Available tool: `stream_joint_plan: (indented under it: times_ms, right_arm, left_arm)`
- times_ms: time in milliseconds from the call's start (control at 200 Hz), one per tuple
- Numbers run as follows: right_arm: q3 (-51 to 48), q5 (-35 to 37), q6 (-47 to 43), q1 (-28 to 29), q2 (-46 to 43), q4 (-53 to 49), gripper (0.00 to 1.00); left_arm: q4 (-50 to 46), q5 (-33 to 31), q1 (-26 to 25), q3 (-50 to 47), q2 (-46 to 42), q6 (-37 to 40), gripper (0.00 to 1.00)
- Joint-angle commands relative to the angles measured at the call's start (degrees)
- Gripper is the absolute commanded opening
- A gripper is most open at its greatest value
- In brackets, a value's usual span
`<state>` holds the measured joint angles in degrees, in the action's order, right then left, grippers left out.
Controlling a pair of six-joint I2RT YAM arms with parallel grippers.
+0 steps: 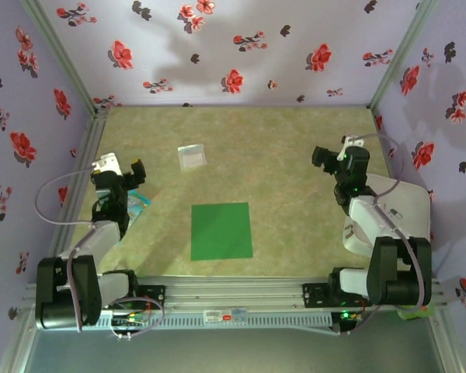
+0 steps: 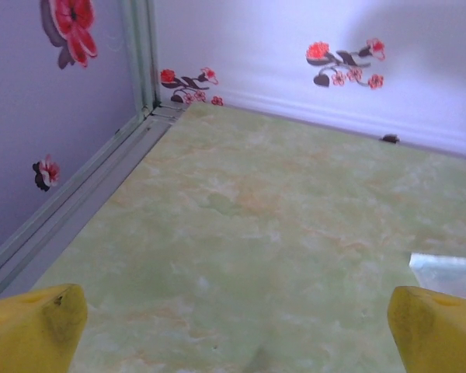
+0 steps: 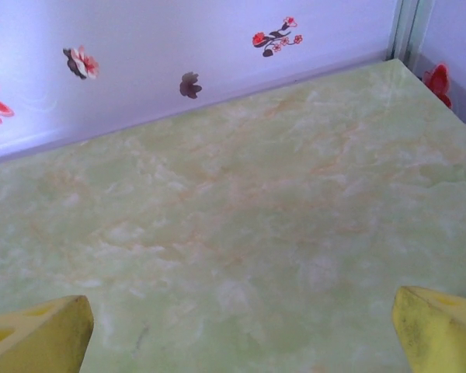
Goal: Fold a paper plane with a square sheet of paper (pick it up from the middle)
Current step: Move the square sheet of paper to the center of the table.
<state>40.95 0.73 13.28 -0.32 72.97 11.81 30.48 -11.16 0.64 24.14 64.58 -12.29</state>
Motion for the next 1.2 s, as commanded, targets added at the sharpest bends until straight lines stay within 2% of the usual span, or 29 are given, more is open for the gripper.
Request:
stream_joint_plan:
  times_ms: [0,50,130,300,495,615,755,975,1125,1195]
  right_arm:
    - [6.34,-0.91,10.12,-0.23,-1.28,-17.76,0.99]
    - [6.67,-3.79,12.76,-0.71,-1.34,-19.18,0.99]
    - [4.43,-14.12,15.53,-2.07,-1.23,-14.69,0.99]
    - [5.20,-30.40,19.52,-1.84,1.70,-12.60,0.99]
    - [8.79,-36.98,20.17,-0.17,6.58,-22.18,0.99]
    - [7.74,-36.67,25.63,3.21,7.36,-21.87,0.99]
    - [6.95,-35.42,28.73,10.24,6.80,-25.29,0.99]
    - [7.20,-32.87,29.71,16.80,8.71,-27.26,0.97]
    - [5.11,-30.01,34.24,22.07,7.46,-24.76,0.95]
    - [3.94,-28.09,36.53,26.34,7.23,-21.61,0.91]
  left_arm:
    - [-12.96,-4.63,0.28,3.34,-6.48,-12.68,1.00]
    - [-18.72,-4.07,0.38,4.12,-9.98,-14.81,1.00]
    - [-25.40,-4.38,0.69,4.36,-14.94,-20.04,1.00]
    - [-29.22,8.63,0.96,6.37,-16.26,-19.44,1.00]
    - [-35.35,18.64,0.93,10.04,-14.21,-25.47,1.00]
    - [-45.05,22.59,0.92,13.64,-11.53,-27.01,1.00]
    - [-53.39,28.62,-0.81,18.28,-7.83,-27.54,1.00]
    - [-54.57,30.14,-12.39,17.11,-5.80,-24.12,1.00]
    - [-53.65,31.14,-17.45,16.92,-1.57,-24.18,1.00]
    - [-53.36,31.19,-18.47,17.50,-0.07,-23.76,1.00]
